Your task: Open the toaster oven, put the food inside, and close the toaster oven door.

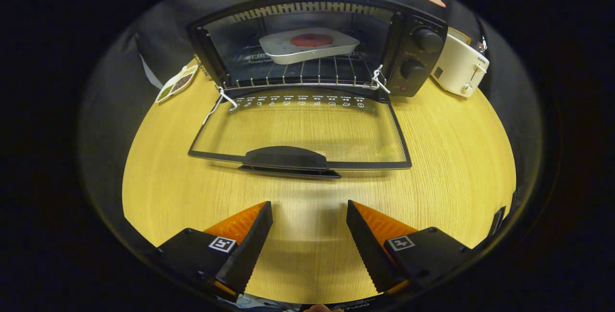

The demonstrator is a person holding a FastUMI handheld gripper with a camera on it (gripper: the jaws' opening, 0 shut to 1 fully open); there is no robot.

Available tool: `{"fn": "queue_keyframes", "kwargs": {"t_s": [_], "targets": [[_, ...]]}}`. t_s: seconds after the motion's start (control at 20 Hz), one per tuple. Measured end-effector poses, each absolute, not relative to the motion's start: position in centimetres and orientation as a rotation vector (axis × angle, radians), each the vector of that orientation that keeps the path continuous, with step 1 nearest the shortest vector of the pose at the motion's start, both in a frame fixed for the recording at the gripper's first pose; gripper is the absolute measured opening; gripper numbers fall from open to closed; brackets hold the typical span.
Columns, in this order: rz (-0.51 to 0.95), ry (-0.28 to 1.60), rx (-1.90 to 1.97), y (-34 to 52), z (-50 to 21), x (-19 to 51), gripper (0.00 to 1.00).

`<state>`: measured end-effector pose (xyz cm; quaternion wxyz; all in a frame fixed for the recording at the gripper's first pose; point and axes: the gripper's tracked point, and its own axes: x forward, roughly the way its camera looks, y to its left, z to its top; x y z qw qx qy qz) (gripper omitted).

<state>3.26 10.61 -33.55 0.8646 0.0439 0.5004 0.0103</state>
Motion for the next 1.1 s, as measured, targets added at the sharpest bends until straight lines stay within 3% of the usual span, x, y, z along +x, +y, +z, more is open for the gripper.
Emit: {"fn": "queue_keyframes", "kwargs": {"t_s": [1.1], "targets": [[0.029,0.975,0.022,11.0,-33.1,6.4,0.98]]}}
